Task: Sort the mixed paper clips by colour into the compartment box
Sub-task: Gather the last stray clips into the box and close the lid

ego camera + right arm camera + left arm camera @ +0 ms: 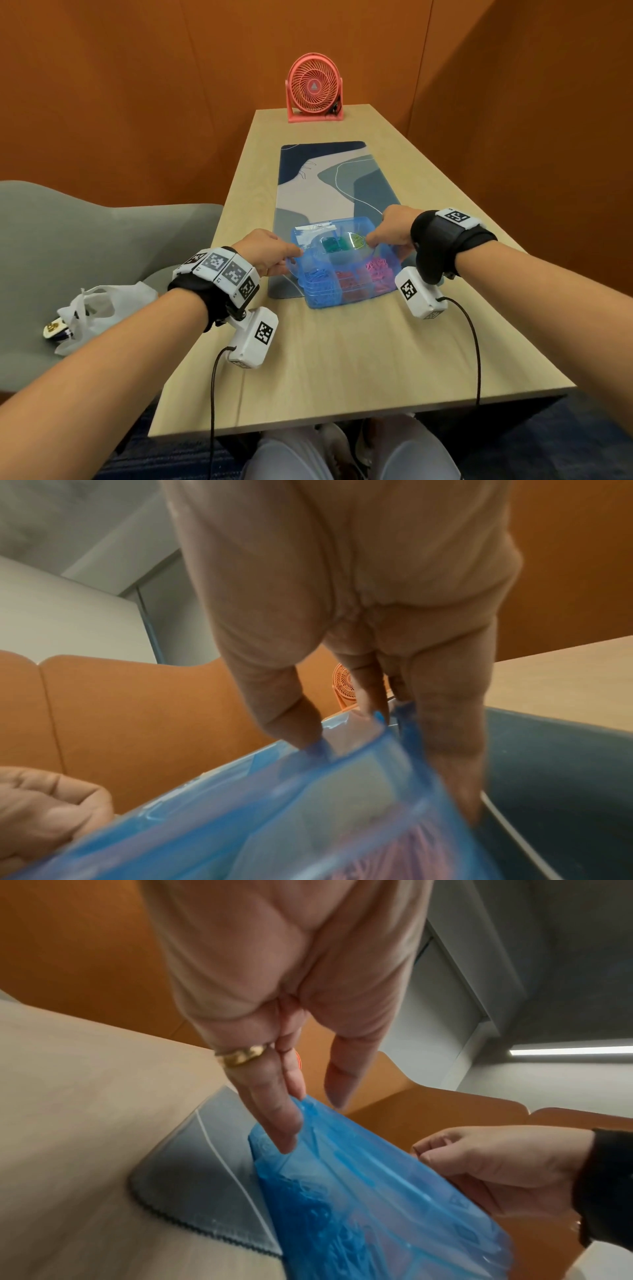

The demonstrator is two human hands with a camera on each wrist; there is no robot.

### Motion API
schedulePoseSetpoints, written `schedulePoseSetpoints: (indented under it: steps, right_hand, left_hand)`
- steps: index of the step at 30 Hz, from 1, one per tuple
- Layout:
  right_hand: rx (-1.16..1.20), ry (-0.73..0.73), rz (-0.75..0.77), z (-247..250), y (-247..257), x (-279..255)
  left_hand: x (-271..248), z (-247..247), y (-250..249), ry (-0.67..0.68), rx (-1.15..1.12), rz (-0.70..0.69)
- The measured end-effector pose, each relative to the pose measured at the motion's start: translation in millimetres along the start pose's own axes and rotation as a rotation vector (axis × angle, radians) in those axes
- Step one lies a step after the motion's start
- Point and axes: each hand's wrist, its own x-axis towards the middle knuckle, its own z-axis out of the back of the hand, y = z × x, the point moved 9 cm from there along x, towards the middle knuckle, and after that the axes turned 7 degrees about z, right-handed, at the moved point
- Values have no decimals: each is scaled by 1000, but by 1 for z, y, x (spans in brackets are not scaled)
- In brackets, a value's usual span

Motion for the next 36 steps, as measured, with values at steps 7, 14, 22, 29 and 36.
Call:
schedulePoseSetpoints:
  steps: [7, 14, 22, 29, 36]
  right_hand:
    - [134, -9, 0, 0, -7, -3]
    - [101, -18, 17, 0, -7, -5]
    - [40, -34, 24, 0, -5, -2]
    - [76, -10, 15, -2, -7, 2]
    - [201, 48, 8, -4, -11, 1]
  left_hand:
    - [-1, 0, -1, -8, 39, -14]
    - [-3, 1, -7, -51, 104, -40]
    - [-4, -2, -12, -66, 111, -67]
    - [-2, -8, -14, -51, 143, -57]
    - [1, -3, -16, -105, 95, -90]
